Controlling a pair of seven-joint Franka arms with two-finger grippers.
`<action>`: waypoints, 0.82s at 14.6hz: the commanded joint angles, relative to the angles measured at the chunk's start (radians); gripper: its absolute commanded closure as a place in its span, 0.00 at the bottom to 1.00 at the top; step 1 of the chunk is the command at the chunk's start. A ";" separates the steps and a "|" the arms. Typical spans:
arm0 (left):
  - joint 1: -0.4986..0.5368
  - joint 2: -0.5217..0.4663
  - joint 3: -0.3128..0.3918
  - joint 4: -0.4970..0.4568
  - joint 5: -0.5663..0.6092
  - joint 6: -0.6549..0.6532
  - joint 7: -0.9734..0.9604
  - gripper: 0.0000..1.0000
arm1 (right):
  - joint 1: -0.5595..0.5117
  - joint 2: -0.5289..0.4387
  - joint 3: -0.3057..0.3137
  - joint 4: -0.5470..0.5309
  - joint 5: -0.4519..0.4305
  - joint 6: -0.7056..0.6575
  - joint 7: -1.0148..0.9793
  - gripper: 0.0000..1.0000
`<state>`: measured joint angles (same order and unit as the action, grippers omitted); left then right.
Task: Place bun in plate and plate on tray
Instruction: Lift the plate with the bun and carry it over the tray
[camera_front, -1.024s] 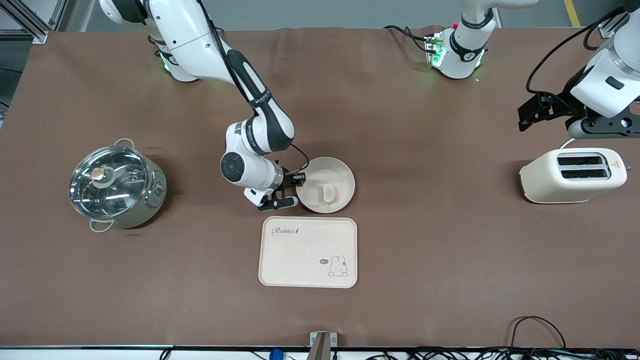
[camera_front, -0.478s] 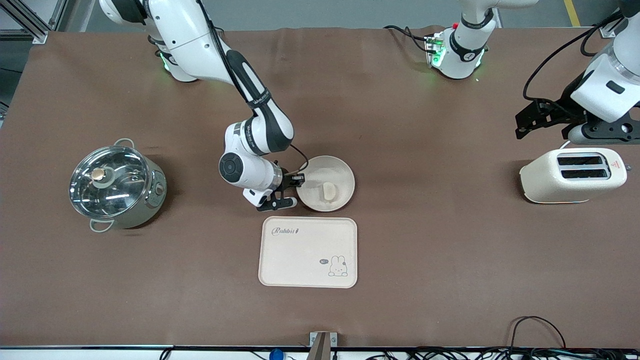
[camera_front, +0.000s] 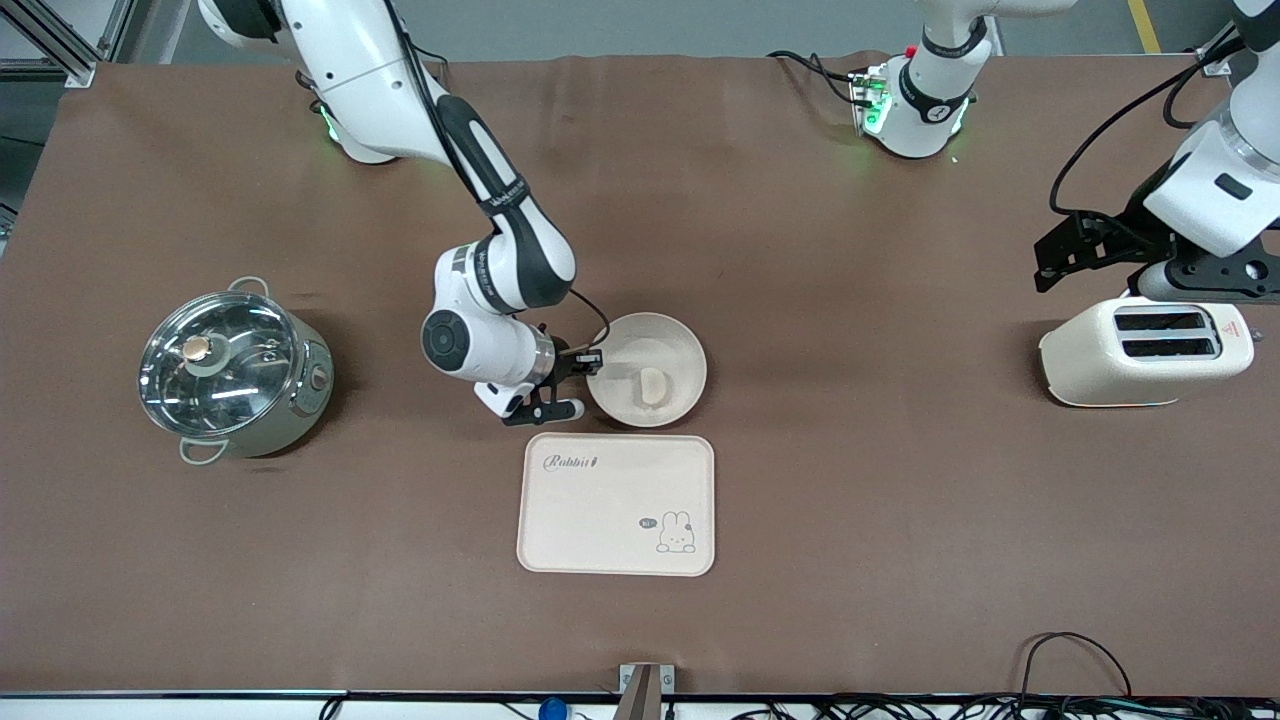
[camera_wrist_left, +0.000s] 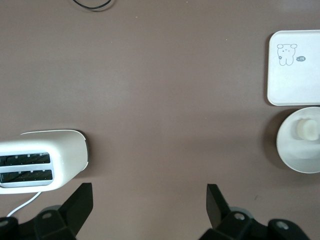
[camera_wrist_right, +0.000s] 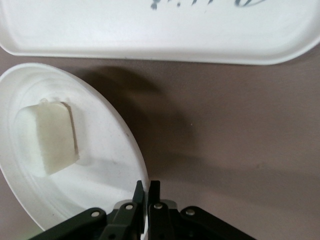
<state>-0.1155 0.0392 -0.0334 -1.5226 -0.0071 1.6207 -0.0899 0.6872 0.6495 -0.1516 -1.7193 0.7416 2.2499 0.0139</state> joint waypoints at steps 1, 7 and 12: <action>0.013 0.001 0.001 0.009 -0.013 0.008 0.024 0.00 | -0.081 -0.091 0.010 -0.003 0.018 -0.128 0.008 1.00; 0.007 0.004 -0.002 0.018 -0.005 0.004 0.024 0.00 | -0.202 -0.113 0.010 0.113 0.019 -0.279 0.008 1.00; 0.010 0.004 -0.002 0.018 -0.004 0.004 0.029 0.00 | -0.232 -0.041 0.010 0.236 0.019 -0.257 0.083 1.00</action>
<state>-0.1087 0.0411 -0.0363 -1.5196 -0.0071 1.6259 -0.0797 0.4742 0.5526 -0.1564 -1.5586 0.7429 1.9902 0.0555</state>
